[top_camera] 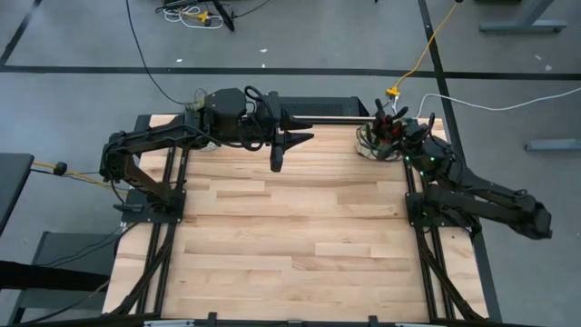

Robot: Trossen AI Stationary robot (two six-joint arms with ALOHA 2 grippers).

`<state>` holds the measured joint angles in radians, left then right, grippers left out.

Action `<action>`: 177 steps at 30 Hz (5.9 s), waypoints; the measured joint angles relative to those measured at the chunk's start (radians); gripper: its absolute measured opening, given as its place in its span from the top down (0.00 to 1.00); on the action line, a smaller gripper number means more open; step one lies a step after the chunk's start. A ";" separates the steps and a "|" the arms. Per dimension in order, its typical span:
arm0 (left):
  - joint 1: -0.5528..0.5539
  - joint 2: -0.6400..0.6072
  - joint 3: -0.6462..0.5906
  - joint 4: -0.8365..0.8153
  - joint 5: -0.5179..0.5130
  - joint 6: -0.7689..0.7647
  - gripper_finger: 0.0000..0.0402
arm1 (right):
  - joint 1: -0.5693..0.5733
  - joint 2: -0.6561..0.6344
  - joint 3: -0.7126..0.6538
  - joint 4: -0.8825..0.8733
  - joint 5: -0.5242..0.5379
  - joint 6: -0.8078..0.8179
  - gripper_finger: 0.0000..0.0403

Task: Pick & Place Garden tools in Gardening bag
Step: Put the red gloves into the brown gardening bag, then return to Home Position

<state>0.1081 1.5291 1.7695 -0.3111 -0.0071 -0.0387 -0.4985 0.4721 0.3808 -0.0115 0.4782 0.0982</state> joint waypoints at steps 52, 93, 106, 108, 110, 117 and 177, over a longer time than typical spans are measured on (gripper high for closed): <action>0.002 0.000 0.000 0.000 0.000 0.008 0.70 | -0.185 0.247 -0.083 0.229 -0.130 0.078 0.84; 0.002 0.000 0.000 0.000 0.000 0.008 0.70 | -0.185 0.191 -0.083 0.342 -0.233 0.169 0.13; 0.002 0.000 0.000 0.000 0.000 0.008 0.70 | -0.184 0.114 -0.081 0.374 -0.288 0.125 0.26; 0.002 0.000 0.000 0.000 0.000 0.007 0.70 | -0.184 0.102 -0.069 0.355 -0.288 0.122 0.29; 0.002 0.000 0.000 0.000 0.000 0.007 0.70 | -0.184 0.098 -0.037 0.313 -0.288 0.104 0.32; 0.002 0.000 0.000 0.000 -0.013 0.005 0.70 | -0.182 0.098 0.109 0.046 -0.386 -0.004 0.47; 0.001 0.000 0.000 -0.001 -0.113 0.024 0.70 | 0.322 0.093 0.149 0.064 -0.568 -0.059 1.00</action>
<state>0.1089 1.5291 1.7699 -0.3119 -0.1196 -0.0147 -0.1767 0.5655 0.5301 0.0522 -0.0897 0.0394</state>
